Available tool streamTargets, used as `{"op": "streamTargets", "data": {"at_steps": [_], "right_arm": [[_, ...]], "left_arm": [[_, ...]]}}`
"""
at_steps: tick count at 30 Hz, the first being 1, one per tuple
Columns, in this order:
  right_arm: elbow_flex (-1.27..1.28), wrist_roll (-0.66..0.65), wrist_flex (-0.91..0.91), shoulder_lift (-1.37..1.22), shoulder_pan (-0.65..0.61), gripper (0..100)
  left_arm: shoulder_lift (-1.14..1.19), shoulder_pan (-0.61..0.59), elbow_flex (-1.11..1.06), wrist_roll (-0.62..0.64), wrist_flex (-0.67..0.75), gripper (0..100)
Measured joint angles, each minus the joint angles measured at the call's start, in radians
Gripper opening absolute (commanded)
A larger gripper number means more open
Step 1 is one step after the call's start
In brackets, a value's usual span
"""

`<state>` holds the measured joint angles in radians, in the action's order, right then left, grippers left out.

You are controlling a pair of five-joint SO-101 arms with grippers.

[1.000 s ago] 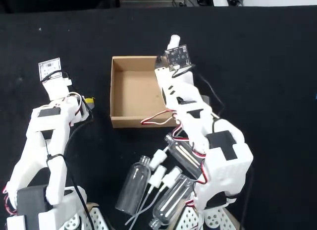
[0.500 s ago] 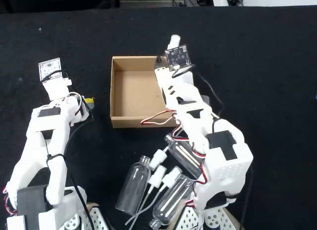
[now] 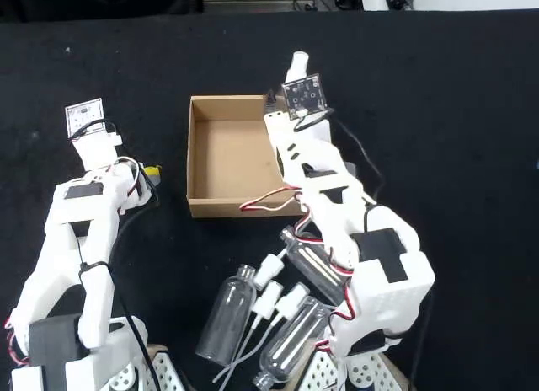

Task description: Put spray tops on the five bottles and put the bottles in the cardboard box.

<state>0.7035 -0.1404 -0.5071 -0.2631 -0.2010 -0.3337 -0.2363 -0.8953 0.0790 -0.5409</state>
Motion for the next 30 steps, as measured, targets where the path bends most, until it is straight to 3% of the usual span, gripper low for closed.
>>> {"op": "streamTargets", "data": {"at_steps": [30], "right_arm": [[0.0,-0.005,0.0,-0.002,-0.037,23.7]], "left_arm": [[0.0,0.0,0.0,0.0,0.0,27]]}}
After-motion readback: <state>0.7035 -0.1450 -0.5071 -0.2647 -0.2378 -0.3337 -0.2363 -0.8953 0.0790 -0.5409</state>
